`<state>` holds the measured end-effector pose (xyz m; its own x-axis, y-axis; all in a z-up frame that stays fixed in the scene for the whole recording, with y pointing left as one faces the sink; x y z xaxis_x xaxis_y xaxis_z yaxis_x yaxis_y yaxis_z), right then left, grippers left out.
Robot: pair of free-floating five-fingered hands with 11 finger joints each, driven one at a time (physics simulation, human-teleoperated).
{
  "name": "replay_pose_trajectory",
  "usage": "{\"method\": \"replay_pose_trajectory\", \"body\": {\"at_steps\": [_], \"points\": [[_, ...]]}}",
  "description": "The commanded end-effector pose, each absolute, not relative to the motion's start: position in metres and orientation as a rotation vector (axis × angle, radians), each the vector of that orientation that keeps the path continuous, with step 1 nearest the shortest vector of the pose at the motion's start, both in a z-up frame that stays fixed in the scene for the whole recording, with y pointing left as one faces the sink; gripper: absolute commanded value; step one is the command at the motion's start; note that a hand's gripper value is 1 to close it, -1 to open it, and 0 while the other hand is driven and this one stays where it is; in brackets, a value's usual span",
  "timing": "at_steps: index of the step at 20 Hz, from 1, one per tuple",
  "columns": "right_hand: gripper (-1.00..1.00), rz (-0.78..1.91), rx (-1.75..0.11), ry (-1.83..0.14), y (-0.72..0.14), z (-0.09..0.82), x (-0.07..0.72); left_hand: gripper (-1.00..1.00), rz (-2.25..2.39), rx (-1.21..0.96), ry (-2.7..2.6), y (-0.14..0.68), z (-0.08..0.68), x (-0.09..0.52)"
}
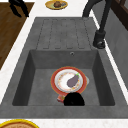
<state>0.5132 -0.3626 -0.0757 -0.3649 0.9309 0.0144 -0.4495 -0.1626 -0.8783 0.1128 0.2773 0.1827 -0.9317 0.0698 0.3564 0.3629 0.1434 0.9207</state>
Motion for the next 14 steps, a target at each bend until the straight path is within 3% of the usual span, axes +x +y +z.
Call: {"method": "replay_pose_trajectory", "body": {"at_steps": [1,9,14], "points": [[1.00,1.745,-0.638,-1.037,-0.366,-0.085,0.513,0.00,-1.871,-0.424,-2.190,0.277,0.183,0.113],[1.00,1.635,-0.693,-1.078,-0.375,-0.074,0.518,0.00,-1.871,-0.424,-2.190,0.277,0.183,0.113],[1.00,1.686,-0.579,-1.021,-0.383,-0.057,0.531,0.00,-1.871,-0.424,-2.190,0.277,0.183,0.113]]}}
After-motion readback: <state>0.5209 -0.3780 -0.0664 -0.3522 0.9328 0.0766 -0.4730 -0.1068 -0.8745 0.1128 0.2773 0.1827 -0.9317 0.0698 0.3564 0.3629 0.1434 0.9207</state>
